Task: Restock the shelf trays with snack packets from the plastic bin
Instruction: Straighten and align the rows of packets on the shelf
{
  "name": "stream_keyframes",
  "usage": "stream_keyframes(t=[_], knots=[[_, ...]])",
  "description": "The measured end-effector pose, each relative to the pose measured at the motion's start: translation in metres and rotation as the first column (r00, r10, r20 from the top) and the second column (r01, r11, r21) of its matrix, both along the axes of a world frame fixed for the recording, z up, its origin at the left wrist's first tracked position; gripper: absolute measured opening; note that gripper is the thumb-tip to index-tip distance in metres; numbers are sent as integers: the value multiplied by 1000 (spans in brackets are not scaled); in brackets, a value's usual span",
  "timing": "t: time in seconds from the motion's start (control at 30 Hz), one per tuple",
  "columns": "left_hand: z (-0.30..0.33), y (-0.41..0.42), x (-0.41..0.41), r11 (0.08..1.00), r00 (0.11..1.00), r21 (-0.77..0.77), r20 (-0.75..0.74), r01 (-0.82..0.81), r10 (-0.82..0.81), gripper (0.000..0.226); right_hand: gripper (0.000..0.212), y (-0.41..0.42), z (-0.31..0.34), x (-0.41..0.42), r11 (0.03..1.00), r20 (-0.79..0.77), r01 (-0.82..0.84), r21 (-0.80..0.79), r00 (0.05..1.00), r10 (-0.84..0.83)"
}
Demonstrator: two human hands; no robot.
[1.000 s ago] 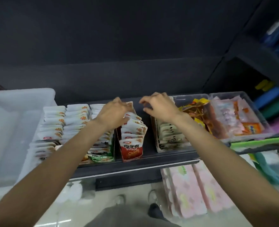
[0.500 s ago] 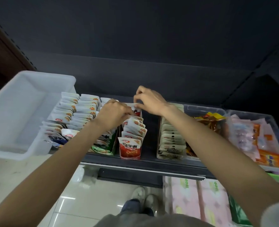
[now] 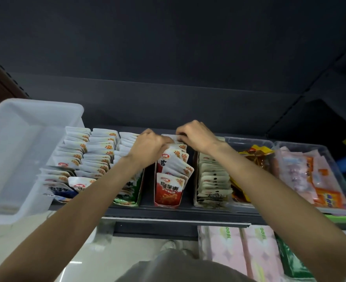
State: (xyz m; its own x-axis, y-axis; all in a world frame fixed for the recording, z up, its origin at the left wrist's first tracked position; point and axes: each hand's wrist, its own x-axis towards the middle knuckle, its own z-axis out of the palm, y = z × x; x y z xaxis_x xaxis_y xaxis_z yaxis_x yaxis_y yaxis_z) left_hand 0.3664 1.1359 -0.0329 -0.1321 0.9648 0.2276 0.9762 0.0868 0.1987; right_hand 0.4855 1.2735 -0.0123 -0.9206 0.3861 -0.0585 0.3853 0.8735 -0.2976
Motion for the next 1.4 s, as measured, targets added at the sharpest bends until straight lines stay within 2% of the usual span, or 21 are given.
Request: stream_keyframes(t=[0.1,0.23,0.3,0.4,0.5,0.7,0.87,1.0,1.07,1.1,1.17,1.23,1.33,1.4], knots=[[6,0,-4,997,994,-63,98,46,-39,37,21,-2,6,7,1000,-38,-2,13,999,2],[11,-7,-12,993,993,117,121,-2,-12,30,15,-11,19,32,995,-185,95,10,978,-91],[14,-13,-15,986,995,164,97,4,-20,22,16,-18,22,38,996,-119,83,-16,989,-84],[12,-16,-17,995,997,74,31,72,-74,20,24,-28,18,33,999,21,51,-10,998,-51],[3,-11,-8,992,993,-74,-65,98,-103,34,31,-33,8,23,997,104,58,55,993,-64],[-2,0,2,980,982,-197,-182,20,-57,44,27,-39,3,13,989,178,134,62,974,-143],[1,5,2,960,965,-280,-245,19,-90,38,25,-37,7,14,992,210,123,-11,971,-118],[2,-2,1,977,979,-208,-186,44,-84,20,25,-45,16,24,999,212,24,-46,977,-14],[4,-5,-1,992,988,-119,-142,43,-60,9,25,-49,17,30,999,223,-12,-39,975,20],[3,-6,-2,998,993,-60,-115,34,-41,11,30,-50,17,32,999,217,-11,-33,976,18],[5,-6,-6,999,996,47,-86,5,-1,14,45,-51,16,34,999,148,48,-22,988,-45],[8,-4,-7,993,997,117,-73,-16,24,11,48,-52,17,35,991,35,131,-12,991,-131],[3,-1,-7,991,997,134,-78,-8,19,9,41,-57,22,39,970,-85,215,-114,971,-225],[-4,-2,-8,994,998,112,-59,3,4,9,43,-63,23,43,954,-70,230,-190,967,-247]])
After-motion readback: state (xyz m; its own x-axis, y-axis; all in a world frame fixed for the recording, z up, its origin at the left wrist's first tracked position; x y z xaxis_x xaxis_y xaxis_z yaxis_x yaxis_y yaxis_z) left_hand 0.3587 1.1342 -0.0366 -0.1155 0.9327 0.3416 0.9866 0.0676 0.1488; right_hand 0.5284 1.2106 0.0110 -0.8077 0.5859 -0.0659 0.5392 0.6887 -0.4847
